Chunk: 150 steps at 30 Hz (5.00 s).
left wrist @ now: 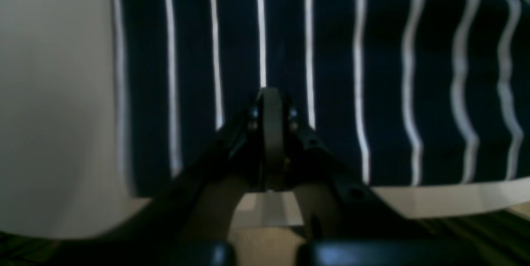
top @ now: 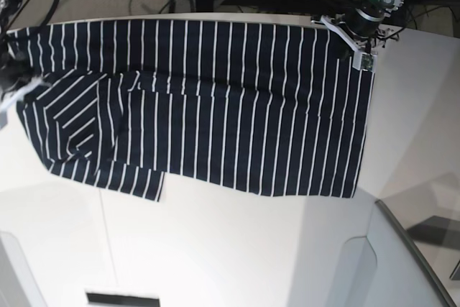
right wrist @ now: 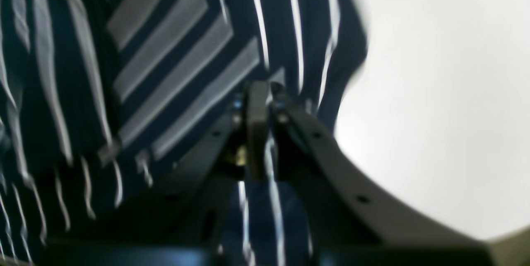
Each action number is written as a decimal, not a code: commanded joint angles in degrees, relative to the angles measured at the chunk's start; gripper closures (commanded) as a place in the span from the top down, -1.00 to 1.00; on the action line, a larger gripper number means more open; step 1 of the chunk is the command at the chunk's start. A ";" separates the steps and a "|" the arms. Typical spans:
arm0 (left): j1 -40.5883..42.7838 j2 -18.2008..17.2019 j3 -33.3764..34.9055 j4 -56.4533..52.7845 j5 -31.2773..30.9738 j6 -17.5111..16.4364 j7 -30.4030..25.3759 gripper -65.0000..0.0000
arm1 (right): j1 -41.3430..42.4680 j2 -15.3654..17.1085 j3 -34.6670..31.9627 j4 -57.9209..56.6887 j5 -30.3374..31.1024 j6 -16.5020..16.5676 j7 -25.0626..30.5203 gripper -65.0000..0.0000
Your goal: Layout the t-shirt on the table in an organized manner, then fold the t-shirt properly
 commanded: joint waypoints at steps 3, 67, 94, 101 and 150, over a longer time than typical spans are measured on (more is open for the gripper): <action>-0.35 0.49 -2.96 4.10 0.00 0.33 -1.28 -1.00 | 8.42 4.61 0.07 -6.50 0.40 -0.31 1.19 -0.30; -1.14 1.01 -11.93 4.98 -0.18 0.16 4.78 -1.00 | 17.57 6.54 -13.03 -19.60 0.84 -0.23 1.28 -1.00; -2.55 0.93 -12.28 2.43 -0.18 0.16 4.69 -1.00 | 25.57 6.01 -11.36 -22.50 0.13 -0.67 -10.24 -0.10; -2.38 0.93 -12.37 2.34 -0.27 0.16 4.69 -1.00 | 37.08 7.68 -17.33 -49.49 -9.45 -0.67 9.45 -0.10; -13.89 -3.73 -10.34 -6.01 0.44 0.16 7.15 -1.00 | 42.53 7.16 -24.98 -61.71 -14.55 -7.26 14.99 -1.00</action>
